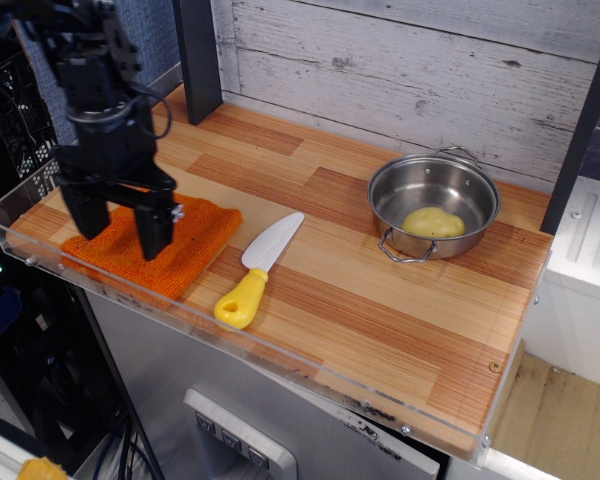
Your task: Move the orange cloth to the far edge of the table.
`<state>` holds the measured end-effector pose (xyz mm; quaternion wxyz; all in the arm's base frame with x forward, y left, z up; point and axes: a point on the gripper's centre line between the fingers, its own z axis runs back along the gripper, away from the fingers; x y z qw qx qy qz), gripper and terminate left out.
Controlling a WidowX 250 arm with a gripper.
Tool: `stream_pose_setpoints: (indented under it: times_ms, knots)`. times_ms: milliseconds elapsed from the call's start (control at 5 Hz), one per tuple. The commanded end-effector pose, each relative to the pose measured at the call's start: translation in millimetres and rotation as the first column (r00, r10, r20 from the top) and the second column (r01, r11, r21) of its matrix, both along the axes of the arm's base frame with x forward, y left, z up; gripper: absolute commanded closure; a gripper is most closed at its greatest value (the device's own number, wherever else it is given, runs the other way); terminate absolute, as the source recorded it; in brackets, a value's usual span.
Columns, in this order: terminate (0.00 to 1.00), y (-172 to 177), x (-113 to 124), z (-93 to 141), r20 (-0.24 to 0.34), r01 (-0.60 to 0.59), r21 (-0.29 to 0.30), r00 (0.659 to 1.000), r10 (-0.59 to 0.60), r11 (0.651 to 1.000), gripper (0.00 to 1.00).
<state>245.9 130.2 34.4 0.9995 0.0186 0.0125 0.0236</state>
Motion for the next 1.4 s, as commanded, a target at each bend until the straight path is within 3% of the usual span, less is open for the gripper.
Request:
stream_pose_setpoints:
  times_ms: [0,200,800,1200]
  knots:
    - [0.00,-3.5,10.3,6.9,0.027,0.091,0.107,0.995,-0.094,0.990,0.00]
    - [0.00,-2.0,10.8,6.1,0.022,0.103,0.118,0.994,-0.106,0.988,0.00]
    - [0.00,3.6,5.0,-26.4,-0.011,0.091,0.051,0.996,-0.090,0.995,0.00]
    - [0.00,1.3,3.2,-53.2,-0.106,0.123,0.055,0.987,-0.117,0.991,0.00]
